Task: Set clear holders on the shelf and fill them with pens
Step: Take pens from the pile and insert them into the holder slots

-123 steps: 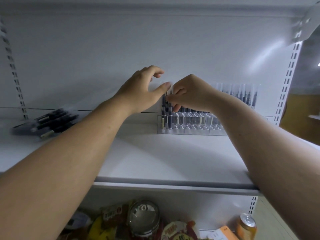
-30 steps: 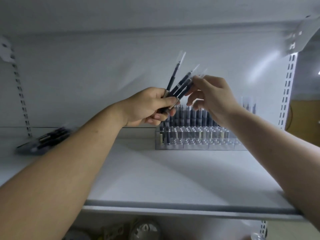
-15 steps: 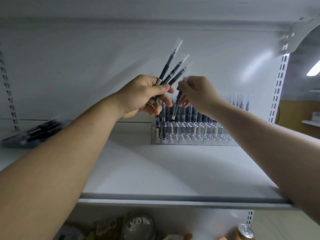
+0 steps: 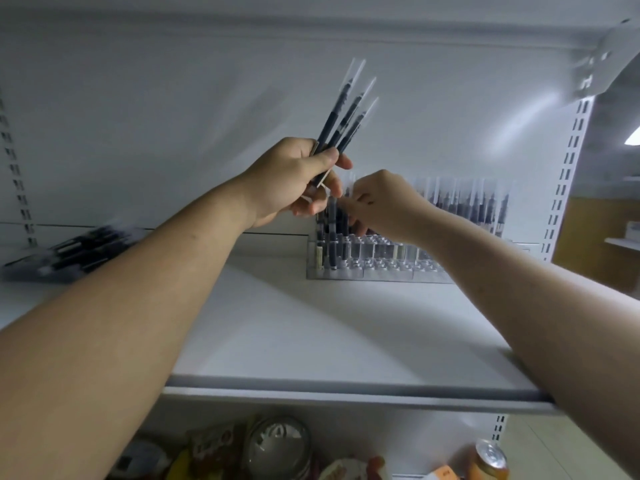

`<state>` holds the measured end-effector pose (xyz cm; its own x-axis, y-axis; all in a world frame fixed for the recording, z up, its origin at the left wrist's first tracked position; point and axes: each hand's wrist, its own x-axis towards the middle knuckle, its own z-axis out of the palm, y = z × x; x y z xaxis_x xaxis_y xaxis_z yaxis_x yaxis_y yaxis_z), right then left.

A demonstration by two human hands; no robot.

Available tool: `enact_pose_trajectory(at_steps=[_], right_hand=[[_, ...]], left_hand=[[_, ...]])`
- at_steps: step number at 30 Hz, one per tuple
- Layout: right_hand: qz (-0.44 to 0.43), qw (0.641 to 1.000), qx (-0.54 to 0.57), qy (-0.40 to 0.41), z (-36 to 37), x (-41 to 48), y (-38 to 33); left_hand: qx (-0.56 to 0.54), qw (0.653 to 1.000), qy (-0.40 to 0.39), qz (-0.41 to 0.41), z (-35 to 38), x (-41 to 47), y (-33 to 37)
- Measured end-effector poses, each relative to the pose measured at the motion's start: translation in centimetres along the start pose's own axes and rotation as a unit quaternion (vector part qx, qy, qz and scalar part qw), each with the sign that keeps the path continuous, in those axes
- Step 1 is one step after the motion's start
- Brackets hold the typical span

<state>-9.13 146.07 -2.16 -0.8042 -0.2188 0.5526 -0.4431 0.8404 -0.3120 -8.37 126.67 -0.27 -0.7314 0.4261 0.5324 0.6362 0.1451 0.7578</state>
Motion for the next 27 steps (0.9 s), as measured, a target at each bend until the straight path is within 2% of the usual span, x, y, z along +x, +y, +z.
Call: enact_pose_trajectory(at_steps=[8,11,13,15,17,19,22,27], right_hand=[[-0.001,0.999,-0.042,-0.016,-0.2,-0.3,-0.3],[-0.012,0.999,-0.017,0.03,-1.9,-0.9,0.6],[-0.018,0.994,0.048,0.102,-3.2,-1.0,1.3],[-0.008,0.967,0.198,0.16,-4.1,-0.9,1.7],[0.009,0.922,0.355,0.156,-4.2,-0.8,1.5],[0.013,0.891,0.436,0.127,-4.0,-0.8,1.1],[0.016,0.878,0.466,0.104,-3.6,-1.0,0.7],[0.034,0.87,0.478,0.113,-3.4,-1.0,0.5]], left_hand=[[0.004,1.0,0.002,-0.008,0.2,-0.1,0.0],[0.006,1.0,-0.008,-0.017,0.3,-0.2,0.1],[0.006,0.999,-0.018,-0.027,0.4,-0.2,0.2],[0.002,0.999,-0.024,-0.039,0.6,-0.3,0.3],[-0.002,0.998,-0.027,-0.051,0.7,-0.3,0.4],[-0.008,0.998,-0.033,-0.061,0.8,-0.4,0.4],[-0.021,0.996,-0.047,-0.071,0.7,-0.5,0.4],[-0.038,0.994,-0.071,-0.077,0.9,-0.7,0.5]])
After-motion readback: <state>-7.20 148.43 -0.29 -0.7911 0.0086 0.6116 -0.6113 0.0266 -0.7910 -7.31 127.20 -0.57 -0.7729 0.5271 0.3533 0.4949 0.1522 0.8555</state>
